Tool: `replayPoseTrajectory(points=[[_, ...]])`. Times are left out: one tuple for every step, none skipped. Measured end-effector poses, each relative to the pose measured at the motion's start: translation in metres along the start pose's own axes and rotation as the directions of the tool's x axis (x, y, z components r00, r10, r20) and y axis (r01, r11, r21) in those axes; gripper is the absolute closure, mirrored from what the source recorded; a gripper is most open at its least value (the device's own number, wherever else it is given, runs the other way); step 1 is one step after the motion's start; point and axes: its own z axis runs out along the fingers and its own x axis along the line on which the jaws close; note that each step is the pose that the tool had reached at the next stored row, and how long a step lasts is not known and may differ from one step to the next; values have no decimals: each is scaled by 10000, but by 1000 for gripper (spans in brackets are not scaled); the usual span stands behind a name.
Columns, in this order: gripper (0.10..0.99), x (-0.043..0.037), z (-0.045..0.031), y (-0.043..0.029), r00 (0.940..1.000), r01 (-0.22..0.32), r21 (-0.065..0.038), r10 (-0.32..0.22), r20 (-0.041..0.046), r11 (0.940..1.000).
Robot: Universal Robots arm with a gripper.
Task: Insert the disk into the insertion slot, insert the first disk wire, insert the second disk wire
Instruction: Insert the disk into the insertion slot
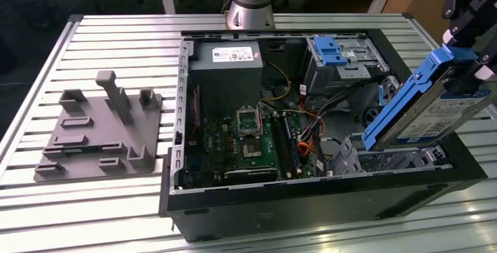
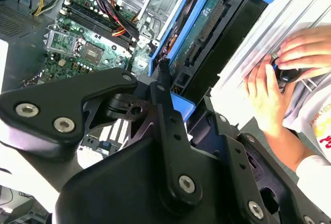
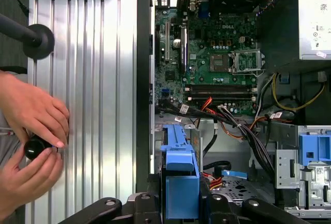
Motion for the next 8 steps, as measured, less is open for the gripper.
replayPoseTrajectory(points=[[725, 0, 0, 0, 10000, 0, 0, 0, 0, 10000], [725, 0, 0, 0, 10000, 0, 0, 0, 0, 10000], [725, 0, 0, 0, 10000, 0, 0, 0, 1, 10000], [725, 0, -1, 0, 10000, 0, 0, 0, 6, 10000], [725, 1, -1, 0, 10000, 2, -1, -2, 46, 10000], [725, 4, 0, 0, 9999, 5, -2, -5, 131, 10000], [725, 8, 0, 0, 9997, 10, -4, -10, 253, 10000], [725, 11, 0, 1, 9993, 15, -6, -15, 372, 10000]])
